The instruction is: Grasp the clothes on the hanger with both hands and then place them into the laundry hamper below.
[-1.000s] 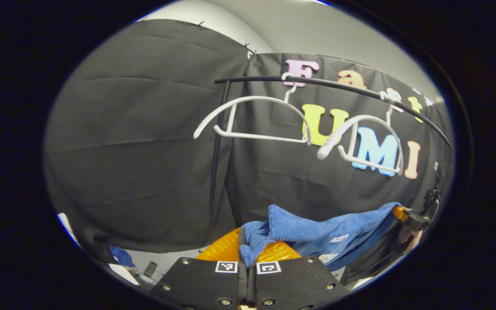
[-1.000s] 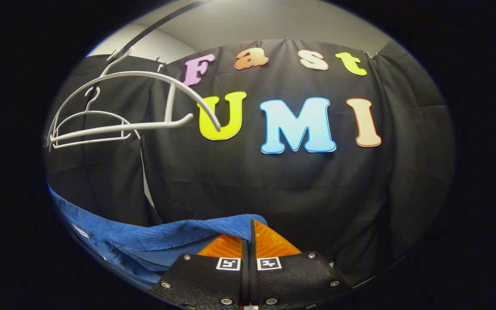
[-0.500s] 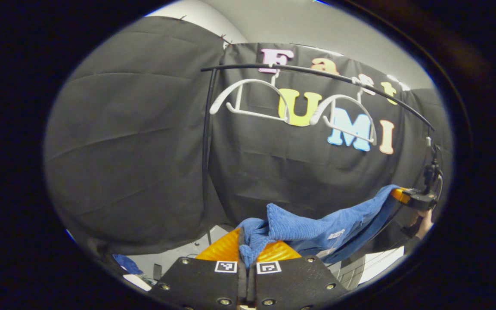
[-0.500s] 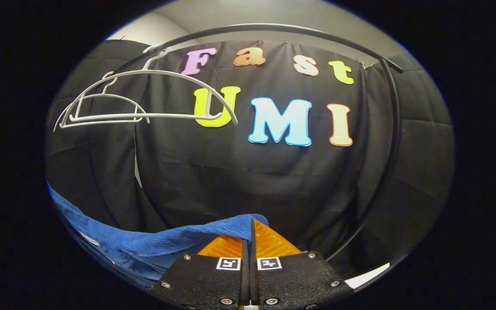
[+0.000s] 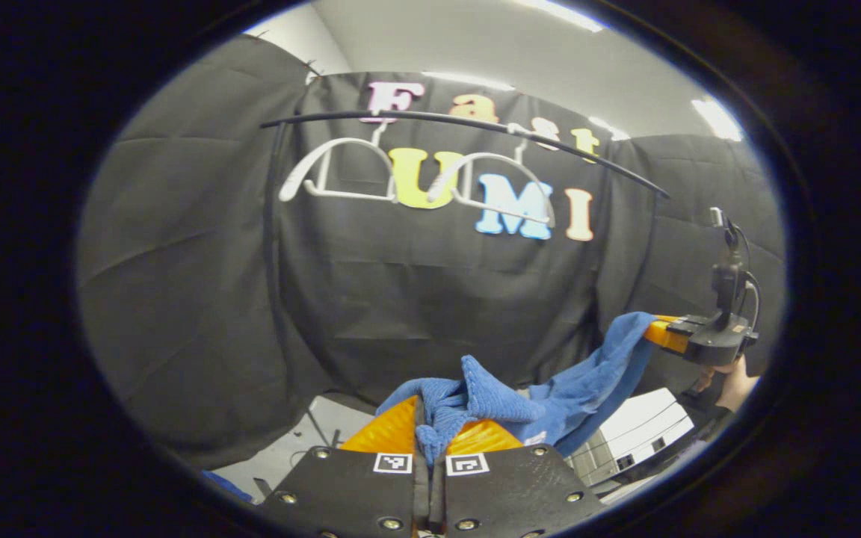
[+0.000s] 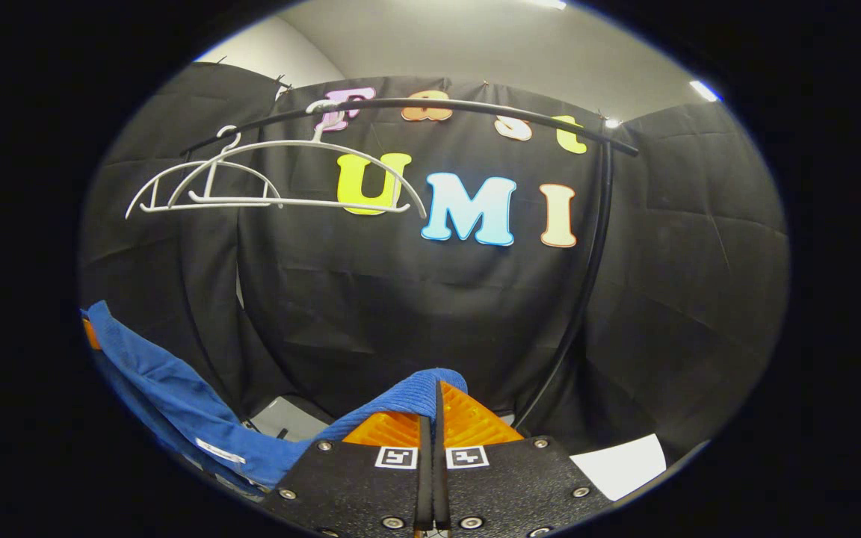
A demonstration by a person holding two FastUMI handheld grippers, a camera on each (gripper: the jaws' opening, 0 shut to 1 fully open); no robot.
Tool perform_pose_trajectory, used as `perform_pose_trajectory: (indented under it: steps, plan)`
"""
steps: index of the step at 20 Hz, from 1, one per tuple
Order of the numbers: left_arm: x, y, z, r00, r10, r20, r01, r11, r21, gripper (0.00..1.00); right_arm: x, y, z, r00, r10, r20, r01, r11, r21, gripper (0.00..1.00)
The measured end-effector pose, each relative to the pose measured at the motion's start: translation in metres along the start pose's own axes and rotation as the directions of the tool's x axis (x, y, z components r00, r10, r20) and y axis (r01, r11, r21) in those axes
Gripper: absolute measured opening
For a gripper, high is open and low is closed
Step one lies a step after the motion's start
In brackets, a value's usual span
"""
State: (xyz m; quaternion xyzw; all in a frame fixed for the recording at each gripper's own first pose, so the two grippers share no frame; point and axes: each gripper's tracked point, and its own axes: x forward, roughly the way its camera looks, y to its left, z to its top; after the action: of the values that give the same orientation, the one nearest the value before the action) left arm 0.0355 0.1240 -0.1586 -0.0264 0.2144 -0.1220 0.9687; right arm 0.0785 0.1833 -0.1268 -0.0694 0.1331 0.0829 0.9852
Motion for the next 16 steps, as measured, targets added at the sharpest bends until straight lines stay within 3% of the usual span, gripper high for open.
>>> perform_pose_trajectory:
  steps: [3, 9, 12, 16]
  plan:
    - [0.02, -0.033, 0.016, 0.993, -0.116, 0.005, 0.116, 0.993, 0.003, 0.02, -0.021, 0.019, 0.006, 1.0, -0.001, -0.001, 0.001, 1.0, 0.031, 0.0]
    - [0.034, -0.082, 0.043, 0.976, -0.215, 0.017, 0.215, 0.976, 0.008, 0.01, -0.055, 0.039, 0.018, 0.998, 0.06, -0.017, -0.057, 0.99, 0.131, 0.0]
    - [0.035, -0.105, 0.049, 0.977, -0.211, 0.012, 0.211, 0.977, 0.006, 0.0, -0.058, 0.033, 0.012, 0.995, 0.097, -0.025, -0.094, 0.988, 0.123, 0.0]
    - [0.038, -0.103, 0.007, 0.993, -0.101, -0.056, 0.103, 0.995, 0.019, 0.02, -0.05, 0.021, -0.024, 0.987, 0.136, -0.084, -0.122, 0.98, 0.154, 0.0]
